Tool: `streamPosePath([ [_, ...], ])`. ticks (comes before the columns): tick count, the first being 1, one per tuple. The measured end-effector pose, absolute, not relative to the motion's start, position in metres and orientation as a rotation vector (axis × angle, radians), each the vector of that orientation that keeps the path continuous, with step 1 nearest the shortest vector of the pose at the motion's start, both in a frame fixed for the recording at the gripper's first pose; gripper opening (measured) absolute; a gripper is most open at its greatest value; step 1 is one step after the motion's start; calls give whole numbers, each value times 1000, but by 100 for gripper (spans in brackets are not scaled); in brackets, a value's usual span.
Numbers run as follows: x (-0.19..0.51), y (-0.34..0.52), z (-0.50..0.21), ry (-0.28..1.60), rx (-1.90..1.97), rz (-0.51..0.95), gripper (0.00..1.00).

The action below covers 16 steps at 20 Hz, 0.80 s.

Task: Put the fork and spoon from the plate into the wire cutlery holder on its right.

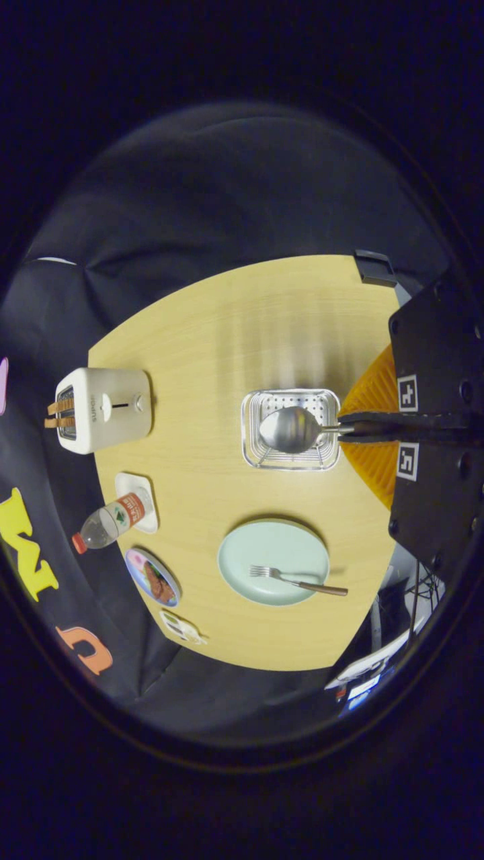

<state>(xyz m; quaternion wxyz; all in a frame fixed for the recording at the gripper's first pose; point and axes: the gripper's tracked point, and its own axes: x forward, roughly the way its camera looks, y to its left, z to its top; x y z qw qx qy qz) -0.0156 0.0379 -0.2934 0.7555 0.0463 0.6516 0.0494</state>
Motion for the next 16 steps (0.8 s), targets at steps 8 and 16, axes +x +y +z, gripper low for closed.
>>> streamPosePath([
  [8, -2, 41, -296, 1373, 146, 85, 1],
  [16, 24, 57, -256, 1143, 125, 111, 59],
])
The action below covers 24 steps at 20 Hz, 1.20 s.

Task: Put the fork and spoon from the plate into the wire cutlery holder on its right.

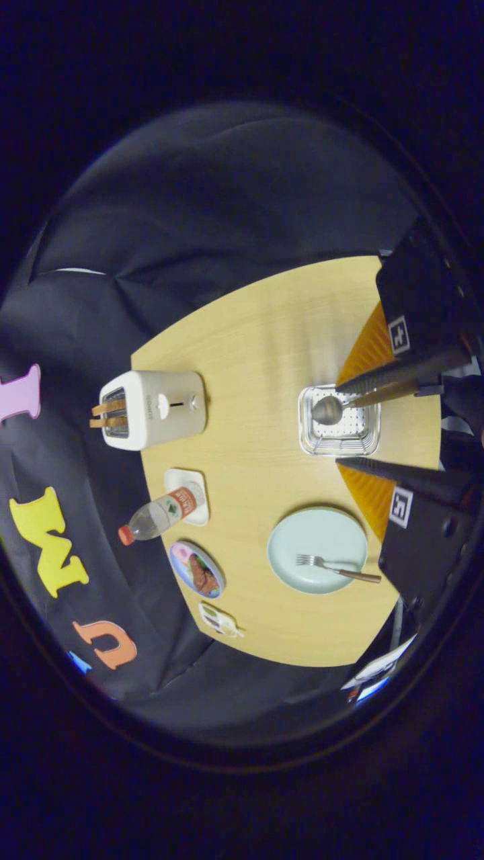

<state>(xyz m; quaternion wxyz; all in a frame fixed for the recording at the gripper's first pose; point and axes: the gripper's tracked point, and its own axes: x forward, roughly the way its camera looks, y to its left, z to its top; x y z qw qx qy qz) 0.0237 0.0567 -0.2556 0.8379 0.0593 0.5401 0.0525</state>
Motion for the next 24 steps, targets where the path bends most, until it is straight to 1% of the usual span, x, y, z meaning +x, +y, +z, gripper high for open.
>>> streamPosePath([
  [2, 28, 74, -238, 1054, 107, 139, 91],
  [4, 30, 96, -224, 960, 90, 169, 96],
  [7, 23, 140, -214, 864, 85, 205, 97],
  [10, 10, 191, -216, 818, 108, 249, 97],
  [13, -6, 233, -236, 839, 119, 262, 97],
  [18, -29, 286, -278, 881, 108, 237, 97],
  [24, -37, 322, -341, 946, 25, 206, 97],
])
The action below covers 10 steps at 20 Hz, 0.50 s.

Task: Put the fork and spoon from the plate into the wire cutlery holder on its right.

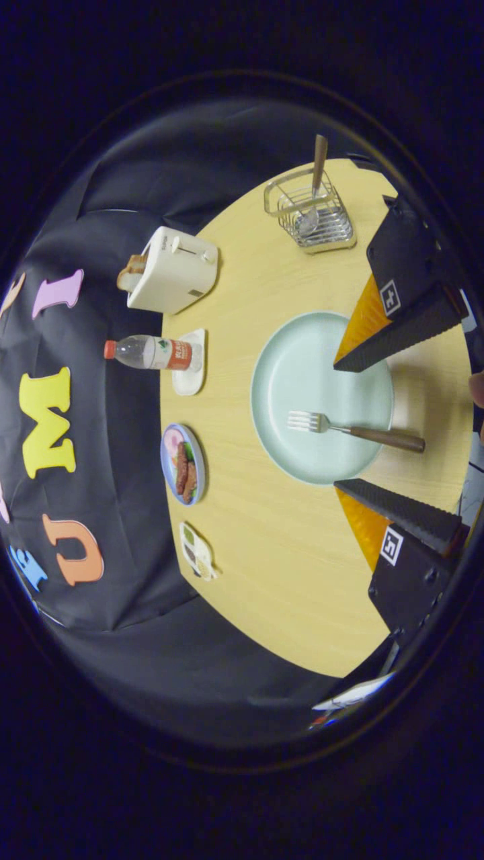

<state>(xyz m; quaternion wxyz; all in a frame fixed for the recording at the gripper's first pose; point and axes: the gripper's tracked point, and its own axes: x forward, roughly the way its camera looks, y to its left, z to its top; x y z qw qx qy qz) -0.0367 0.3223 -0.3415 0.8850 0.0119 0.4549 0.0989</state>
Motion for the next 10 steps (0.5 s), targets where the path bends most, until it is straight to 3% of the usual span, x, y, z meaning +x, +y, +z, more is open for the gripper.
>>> streamPosePath([
  [5, -29, 330, -376, 976, -27, 181, 95],
  [8, -25, 332, -390, 998, -54, 168, 84],
  [10, -25, 333, -397, 1012, -62, 156, 67],
])
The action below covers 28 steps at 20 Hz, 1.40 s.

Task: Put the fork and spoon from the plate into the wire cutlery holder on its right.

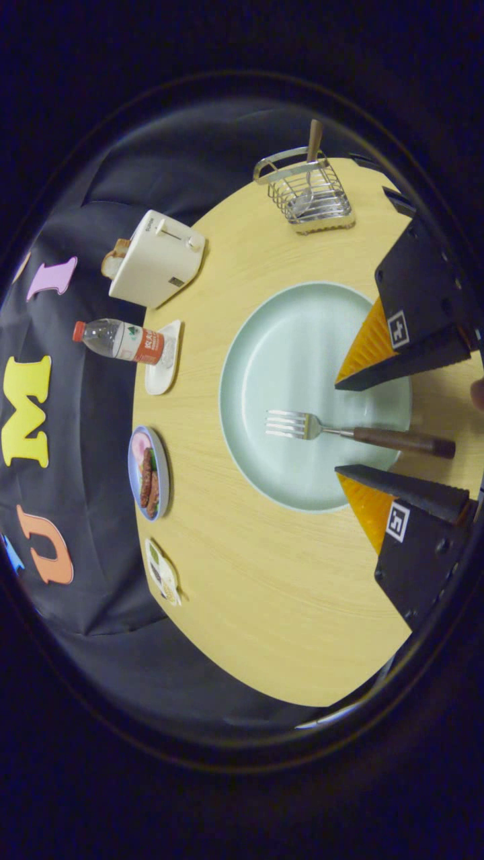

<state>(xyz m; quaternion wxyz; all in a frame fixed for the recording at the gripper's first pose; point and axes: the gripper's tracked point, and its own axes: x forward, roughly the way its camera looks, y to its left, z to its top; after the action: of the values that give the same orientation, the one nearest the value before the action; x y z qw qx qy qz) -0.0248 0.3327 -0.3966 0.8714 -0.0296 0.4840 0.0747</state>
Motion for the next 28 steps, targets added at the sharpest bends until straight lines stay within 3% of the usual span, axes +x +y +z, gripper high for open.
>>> streamPosePath([
  [4, -28, 331, -409, 1058, -73, 139, 38],
  [6, -29, 327, -412, 1083, -64, 119, 11],
  [7, -29, 325, -411, 1096, -72, 123, 12],
  [8, -29, 324, -410, 1097, -81, 134, 6],
  [10, -29, 320, -406, 1108, -80, 154, 1],
  [17, -23, 280, -355, 1121, -68, 175, 1],
  [28, 2, 91, -225, 1109, -92, 110, 1],
])
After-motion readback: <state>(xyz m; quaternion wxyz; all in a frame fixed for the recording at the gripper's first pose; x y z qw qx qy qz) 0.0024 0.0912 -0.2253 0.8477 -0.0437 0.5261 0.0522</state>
